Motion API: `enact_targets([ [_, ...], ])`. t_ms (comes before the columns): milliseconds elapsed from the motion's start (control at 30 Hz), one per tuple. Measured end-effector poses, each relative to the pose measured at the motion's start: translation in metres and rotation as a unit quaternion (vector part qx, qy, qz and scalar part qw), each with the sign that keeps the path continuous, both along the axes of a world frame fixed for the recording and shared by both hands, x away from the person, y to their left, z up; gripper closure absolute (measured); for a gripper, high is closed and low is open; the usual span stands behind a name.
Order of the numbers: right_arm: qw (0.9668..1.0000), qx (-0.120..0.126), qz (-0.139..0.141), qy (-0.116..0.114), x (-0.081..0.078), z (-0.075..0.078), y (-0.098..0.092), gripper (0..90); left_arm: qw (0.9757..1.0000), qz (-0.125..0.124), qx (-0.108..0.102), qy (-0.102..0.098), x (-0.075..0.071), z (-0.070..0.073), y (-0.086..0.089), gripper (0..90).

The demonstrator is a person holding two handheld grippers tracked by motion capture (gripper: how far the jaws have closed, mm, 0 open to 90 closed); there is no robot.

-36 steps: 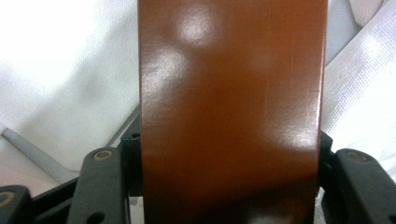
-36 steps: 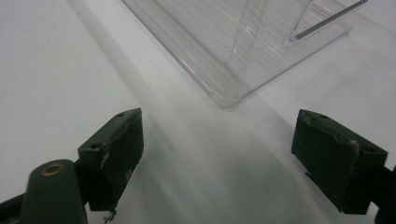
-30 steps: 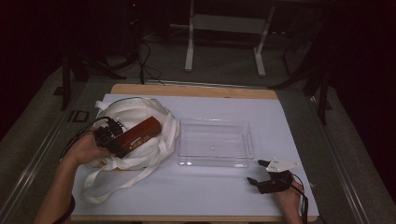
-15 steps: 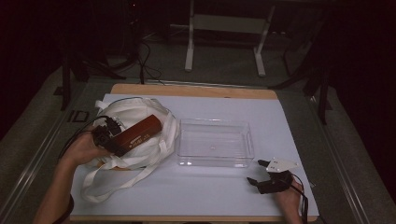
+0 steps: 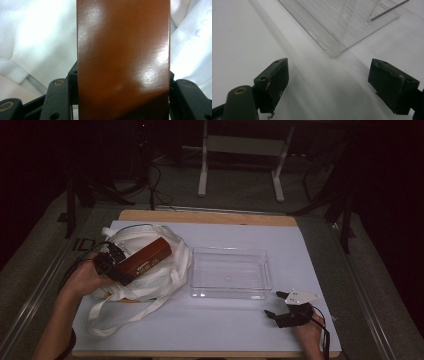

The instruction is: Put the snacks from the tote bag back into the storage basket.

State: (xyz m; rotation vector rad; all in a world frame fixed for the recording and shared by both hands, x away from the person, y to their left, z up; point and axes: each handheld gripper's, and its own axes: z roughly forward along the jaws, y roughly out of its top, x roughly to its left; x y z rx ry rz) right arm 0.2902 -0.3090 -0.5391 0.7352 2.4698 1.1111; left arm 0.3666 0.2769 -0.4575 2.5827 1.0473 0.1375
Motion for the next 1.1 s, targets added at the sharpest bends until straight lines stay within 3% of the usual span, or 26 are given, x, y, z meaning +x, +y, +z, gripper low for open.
enact_targets([
  [500, 1.0000, -0.001, -0.001, 0.000, 0.000, 0.000, 0.000, 16.9, 0.9996, -0.013, -0.017, -0.019, -0.005, 0.019, 0.004, 44.0],
  [1100, 1.0000, -0.002, 0.001, 0.001, 0.000, 0.000, 0.000, 16.9, 0.9981, -0.039, -0.015, -0.045, -0.009, 0.043, -0.003, 44.0],
])
